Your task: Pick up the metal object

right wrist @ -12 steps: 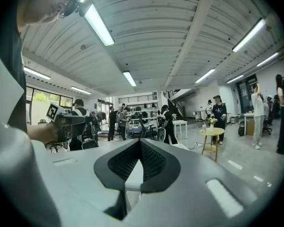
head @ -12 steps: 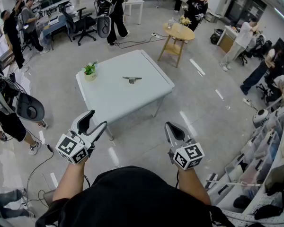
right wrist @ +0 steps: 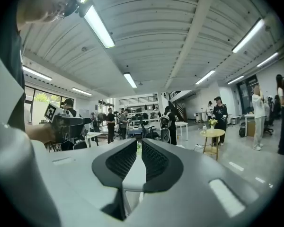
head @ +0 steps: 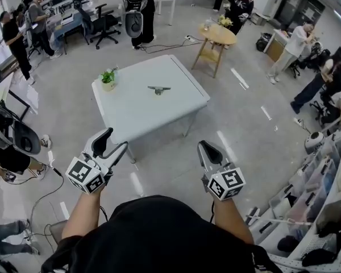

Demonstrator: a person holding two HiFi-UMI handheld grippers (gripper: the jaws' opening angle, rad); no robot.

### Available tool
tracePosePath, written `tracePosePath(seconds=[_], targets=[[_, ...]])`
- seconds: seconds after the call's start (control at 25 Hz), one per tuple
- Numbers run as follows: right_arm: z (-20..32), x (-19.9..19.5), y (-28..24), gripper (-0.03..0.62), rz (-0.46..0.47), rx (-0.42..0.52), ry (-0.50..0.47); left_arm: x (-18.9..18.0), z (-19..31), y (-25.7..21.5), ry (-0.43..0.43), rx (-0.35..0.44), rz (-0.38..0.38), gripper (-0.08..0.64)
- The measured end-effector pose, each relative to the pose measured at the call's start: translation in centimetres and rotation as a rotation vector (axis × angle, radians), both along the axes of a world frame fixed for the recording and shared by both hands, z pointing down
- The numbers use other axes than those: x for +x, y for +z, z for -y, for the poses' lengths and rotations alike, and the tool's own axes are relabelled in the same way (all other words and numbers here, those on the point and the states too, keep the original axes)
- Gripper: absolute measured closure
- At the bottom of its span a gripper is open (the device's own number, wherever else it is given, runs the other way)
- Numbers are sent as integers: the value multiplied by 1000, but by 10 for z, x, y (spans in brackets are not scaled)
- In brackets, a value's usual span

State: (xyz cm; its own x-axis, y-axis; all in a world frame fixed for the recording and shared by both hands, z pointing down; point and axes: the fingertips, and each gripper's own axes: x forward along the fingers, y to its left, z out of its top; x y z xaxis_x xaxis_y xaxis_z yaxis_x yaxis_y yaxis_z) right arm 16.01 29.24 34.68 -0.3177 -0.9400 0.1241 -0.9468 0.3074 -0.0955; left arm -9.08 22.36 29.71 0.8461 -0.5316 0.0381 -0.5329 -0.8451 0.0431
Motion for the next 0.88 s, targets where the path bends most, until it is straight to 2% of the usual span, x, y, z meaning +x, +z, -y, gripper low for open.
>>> tracePosePath(seconds=[0.12, 0.24, 0.88], targets=[[-1, 0, -2, 464, -2, 9, -17, -2, -2, 0, -7, 11, 1, 169], [-2, 0, -1, 429, -10, 11, -27, -1, -4, -1, -10, 13, 4, 169], [-5, -7, 1, 367, -49, 13, -58, -11, -13, 6, -34, 10, -2, 169]])
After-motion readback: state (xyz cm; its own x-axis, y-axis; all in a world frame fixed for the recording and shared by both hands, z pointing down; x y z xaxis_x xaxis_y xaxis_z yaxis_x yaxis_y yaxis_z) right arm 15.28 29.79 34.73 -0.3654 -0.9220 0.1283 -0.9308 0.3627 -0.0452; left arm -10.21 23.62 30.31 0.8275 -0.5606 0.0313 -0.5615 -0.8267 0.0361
